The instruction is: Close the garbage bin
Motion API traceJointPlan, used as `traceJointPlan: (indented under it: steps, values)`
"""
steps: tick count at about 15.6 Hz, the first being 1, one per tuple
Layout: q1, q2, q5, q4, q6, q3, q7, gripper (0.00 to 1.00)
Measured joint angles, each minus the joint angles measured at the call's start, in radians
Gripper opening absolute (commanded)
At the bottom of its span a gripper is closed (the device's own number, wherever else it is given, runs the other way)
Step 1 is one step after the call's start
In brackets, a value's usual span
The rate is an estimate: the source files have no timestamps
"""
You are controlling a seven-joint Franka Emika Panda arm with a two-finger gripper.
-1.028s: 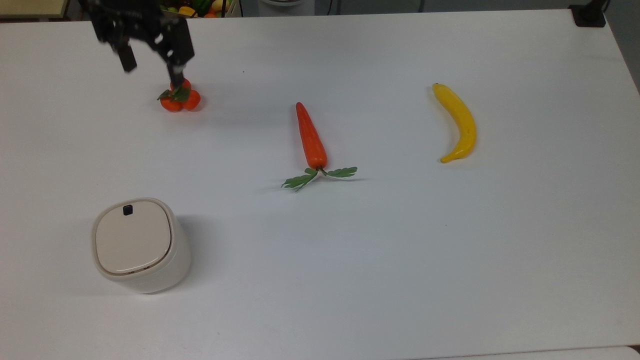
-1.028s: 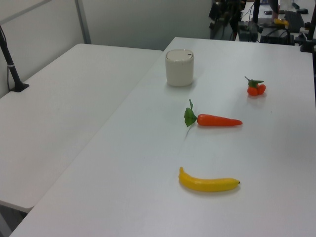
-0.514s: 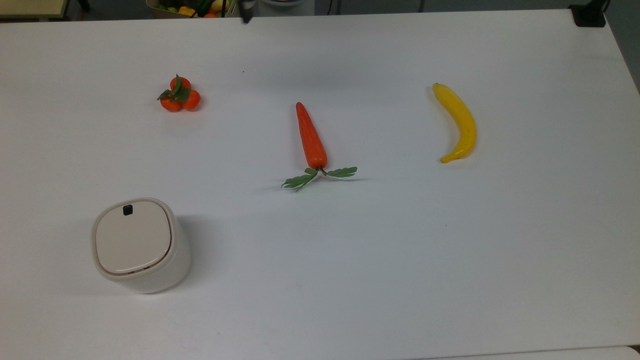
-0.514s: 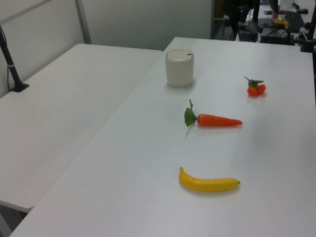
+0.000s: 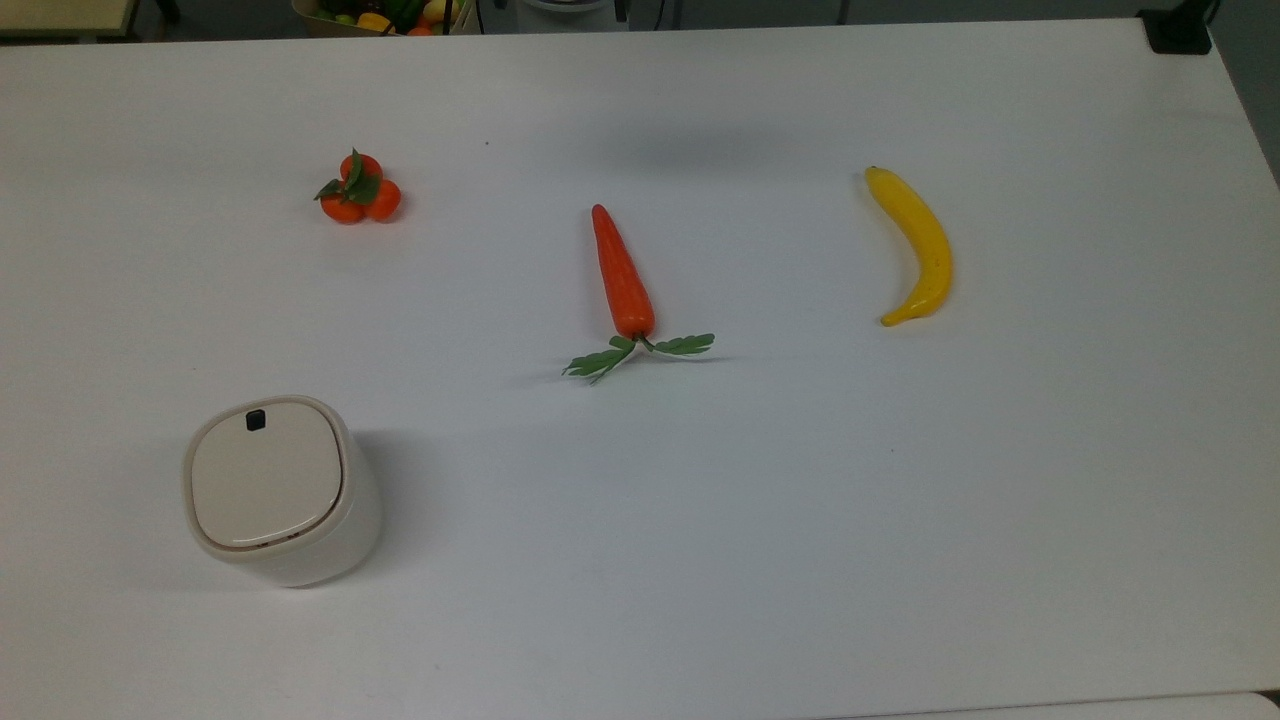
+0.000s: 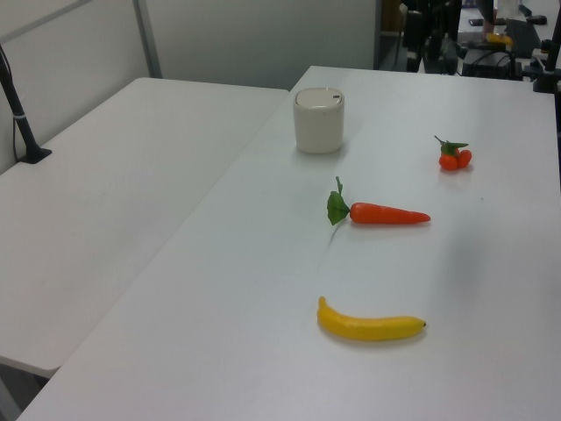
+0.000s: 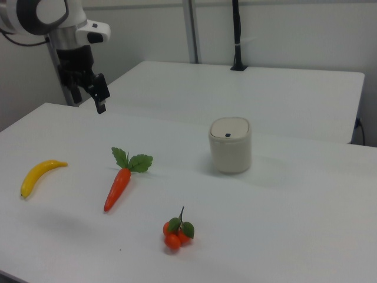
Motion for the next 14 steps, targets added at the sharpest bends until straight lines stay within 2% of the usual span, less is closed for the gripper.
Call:
traceJointPlan:
  steps: [3,7,10,14]
  values:
    - [0.026,-0.007,-0.028,-0.026,0.046,-0.03,-0.124,1.0]
    - [0.031,-0.011,-0.03,-0.041,0.077,-0.073,-0.281,1.0]
    - [0.044,-0.014,-0.03,-0.045,0.079,-0.105,-0.305,1.0]
    - [0.045,-0.015,-0.03,-0.046,0.079,-0.109,-0.306,1.0]
